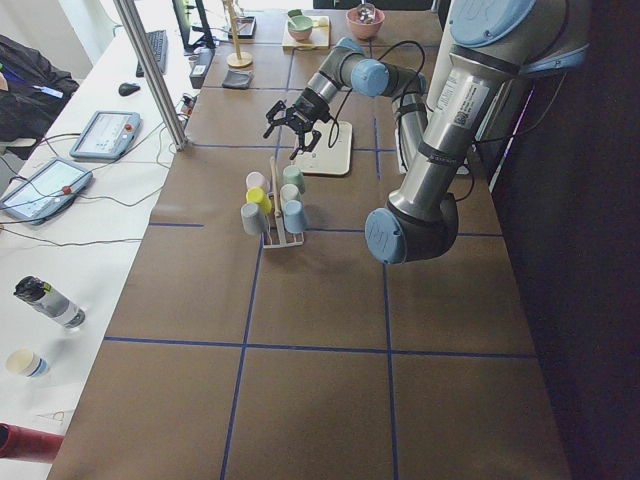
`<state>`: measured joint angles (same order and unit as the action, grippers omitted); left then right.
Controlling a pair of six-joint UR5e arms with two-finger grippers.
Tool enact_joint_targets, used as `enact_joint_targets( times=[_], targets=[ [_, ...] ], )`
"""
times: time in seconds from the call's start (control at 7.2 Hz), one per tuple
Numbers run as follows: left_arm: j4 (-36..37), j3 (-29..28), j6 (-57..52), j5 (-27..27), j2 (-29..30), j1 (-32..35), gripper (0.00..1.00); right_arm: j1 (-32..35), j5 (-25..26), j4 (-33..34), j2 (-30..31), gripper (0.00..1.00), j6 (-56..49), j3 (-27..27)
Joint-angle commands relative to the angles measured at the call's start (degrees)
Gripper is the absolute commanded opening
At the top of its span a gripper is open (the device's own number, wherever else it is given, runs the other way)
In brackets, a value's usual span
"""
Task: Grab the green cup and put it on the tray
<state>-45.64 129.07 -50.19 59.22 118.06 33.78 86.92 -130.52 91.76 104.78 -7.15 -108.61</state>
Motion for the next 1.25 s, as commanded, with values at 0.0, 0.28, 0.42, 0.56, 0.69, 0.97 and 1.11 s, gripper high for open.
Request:
enact_joint_targets(
  times=[0.0, 0.28, 0.42, 0.56, 0.69, 0.97, 1.11],
  targets=[
    [1.3, -1.1, -0.3, -1.2, 0.5, -4.4, 1.00, 0.0, -0.1, 0.1, 0.1, 1.00, 0.0, 0.2],
    [-2.8, -5.1, 1.7, -1.0, 1.9, -6.7, 1.00, 0.0, 0.0, 0.0, 0.1, 1.00, -0.1, 0.6],
    [-4.3, -8.5, 1.9, -1.1, 3.0, -7.7, 1.00, 0.0, 0.0, 0.0, 0.1, 1.00, -0.1, 0.7],
    [-4.6, -9.5, 2.7, -2.5, 3.1, -8.4, 1.00, 0.0, 0.0, 0.0, 0.1, 1.00, -0.1, 0.8],
    [-4.6, -11.2, 3.1, -3.8, 3.2, -9.8, 1.00, 0.0, 0.0, 0.0, 0.1, 1.00, -0.1, 0.8],
    [-7.1, -15.5, 3.1, -4.2, 3.2, -10.1, 1.00, 0.0, 0.0, 0.0, 0.0, 1.00, -0.1, 0.7],
    [-9.5, -17.9, 3.1, -5.7, 3.1, -10.9, 1.00, 0.0, 0.0, 0.0, 0.0, 1.00, -0.1, 0.7]
  ],
)
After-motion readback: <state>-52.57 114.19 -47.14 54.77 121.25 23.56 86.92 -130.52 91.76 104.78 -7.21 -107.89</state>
